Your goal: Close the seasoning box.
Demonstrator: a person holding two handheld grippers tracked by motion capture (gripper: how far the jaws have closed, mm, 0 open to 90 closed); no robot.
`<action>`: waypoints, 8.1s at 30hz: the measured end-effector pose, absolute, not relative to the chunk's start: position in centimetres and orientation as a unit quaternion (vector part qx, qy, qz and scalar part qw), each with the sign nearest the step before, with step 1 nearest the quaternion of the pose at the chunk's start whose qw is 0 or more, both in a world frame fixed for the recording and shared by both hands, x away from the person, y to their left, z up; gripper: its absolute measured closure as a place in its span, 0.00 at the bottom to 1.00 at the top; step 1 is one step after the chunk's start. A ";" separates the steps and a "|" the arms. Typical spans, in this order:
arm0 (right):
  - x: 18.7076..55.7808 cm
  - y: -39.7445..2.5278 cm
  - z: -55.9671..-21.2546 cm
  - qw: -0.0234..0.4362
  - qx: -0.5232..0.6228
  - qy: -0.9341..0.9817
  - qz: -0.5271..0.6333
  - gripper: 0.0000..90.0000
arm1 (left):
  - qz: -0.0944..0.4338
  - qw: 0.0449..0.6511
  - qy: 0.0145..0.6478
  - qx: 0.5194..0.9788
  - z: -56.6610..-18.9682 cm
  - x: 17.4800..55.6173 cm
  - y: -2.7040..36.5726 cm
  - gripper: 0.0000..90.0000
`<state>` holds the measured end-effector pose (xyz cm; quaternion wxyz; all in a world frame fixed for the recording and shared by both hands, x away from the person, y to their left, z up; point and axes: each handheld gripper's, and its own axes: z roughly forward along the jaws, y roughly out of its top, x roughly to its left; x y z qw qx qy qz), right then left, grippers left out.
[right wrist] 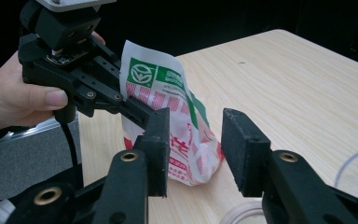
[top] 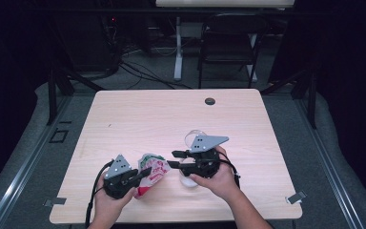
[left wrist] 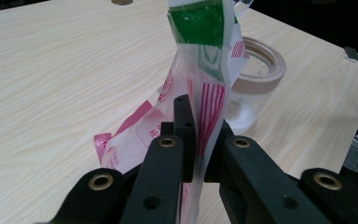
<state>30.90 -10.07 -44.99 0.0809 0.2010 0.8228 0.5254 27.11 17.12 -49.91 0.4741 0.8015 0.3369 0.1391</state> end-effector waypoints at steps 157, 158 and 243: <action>30.8 -7.4 -49.3 0.047 0.207 0.851 0.480 1.00 | 0.165 0.374 0.402 0.819 -58.5 28.3 16.0 0.59; 30.8 -7.4 -49.3 0.047 0.207 0.851 0.480 1.00 | 0.165 0.374 0.402 0.819 -58.5 28.3 16.0 0.60; 32.7 -12.9 -40.5 0.183 0.191 0.822 0.504 0.58 | 0.345 0.335 0.317 0.818 -48.3 34.5 12.6 0.64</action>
